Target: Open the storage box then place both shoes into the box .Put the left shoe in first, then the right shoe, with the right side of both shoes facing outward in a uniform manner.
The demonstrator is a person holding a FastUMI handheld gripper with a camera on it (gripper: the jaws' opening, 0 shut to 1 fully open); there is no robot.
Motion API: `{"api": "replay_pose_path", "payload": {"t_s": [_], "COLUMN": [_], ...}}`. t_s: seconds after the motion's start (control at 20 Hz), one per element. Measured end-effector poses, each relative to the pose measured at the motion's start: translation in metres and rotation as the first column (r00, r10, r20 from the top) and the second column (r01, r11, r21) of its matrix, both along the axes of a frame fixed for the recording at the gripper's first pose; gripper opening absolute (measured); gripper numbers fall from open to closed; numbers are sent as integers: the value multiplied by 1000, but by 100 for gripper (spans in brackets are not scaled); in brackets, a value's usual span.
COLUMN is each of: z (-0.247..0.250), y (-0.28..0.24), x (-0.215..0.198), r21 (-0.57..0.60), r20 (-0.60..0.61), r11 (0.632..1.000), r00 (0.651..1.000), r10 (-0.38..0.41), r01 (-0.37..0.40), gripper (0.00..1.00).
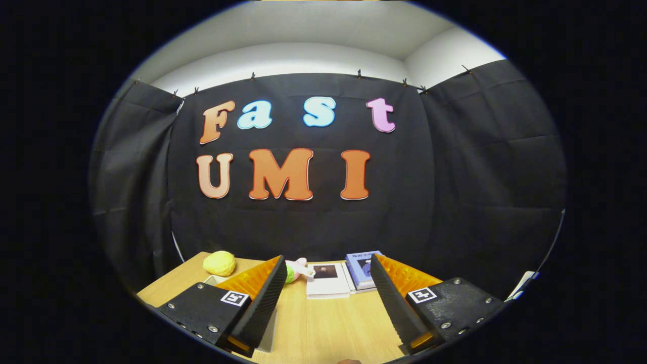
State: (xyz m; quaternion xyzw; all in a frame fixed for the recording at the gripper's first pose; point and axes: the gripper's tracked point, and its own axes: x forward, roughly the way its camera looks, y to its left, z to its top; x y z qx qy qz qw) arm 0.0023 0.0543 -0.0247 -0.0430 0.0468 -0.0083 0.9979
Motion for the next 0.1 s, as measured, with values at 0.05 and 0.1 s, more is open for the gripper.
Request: {"api": "replay_pose_path", "payload": {"t_s": [0.05,0.1], "z": [0,-1], "y": [-5,-9], "x": [-3,-5], "r21": [8,19], "r20": [4,5], "r11": [1000,1000], "r00": [1000,1000], "r10": [-5,-5], "r01": [5,5], "gripper": [98,98]}}
